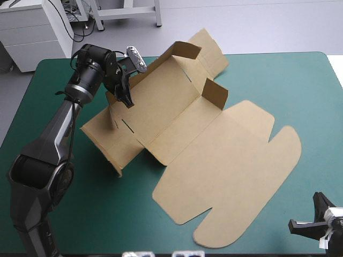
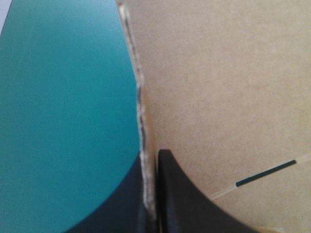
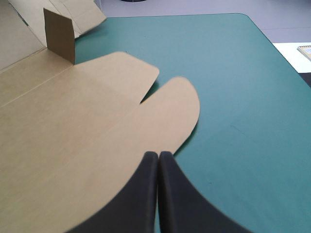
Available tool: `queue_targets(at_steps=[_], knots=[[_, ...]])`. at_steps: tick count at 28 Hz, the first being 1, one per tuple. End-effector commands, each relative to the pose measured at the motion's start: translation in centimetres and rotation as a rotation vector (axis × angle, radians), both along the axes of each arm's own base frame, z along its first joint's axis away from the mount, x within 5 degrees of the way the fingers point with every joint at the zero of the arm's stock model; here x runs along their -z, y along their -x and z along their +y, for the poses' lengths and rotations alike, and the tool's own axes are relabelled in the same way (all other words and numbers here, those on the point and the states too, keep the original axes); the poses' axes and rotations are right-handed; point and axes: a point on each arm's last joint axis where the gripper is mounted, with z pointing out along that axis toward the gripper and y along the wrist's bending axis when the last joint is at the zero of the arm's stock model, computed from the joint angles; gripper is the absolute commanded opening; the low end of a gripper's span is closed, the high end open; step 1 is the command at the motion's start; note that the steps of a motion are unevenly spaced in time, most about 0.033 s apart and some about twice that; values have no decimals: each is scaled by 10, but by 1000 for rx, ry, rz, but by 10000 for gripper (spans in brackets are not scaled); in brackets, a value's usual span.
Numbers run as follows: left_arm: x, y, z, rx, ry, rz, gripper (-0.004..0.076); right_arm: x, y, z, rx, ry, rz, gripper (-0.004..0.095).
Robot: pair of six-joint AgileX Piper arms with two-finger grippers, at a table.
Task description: Fold the box
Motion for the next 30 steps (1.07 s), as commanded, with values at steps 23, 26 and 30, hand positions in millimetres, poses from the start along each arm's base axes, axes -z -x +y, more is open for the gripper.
queue_targets(at_steps=[23,26,30], knots=[[-50,69,-105,330,-285,-324,-8,-13,5,0,-3,8,-119,-14],[-50,75,-114,353,-276,-337,-8,-13,5,0,-3,8,-119,-14],[-39,77,-119,389,-290,-337,-8,-13,5,0,-3,8,-119,-14]])
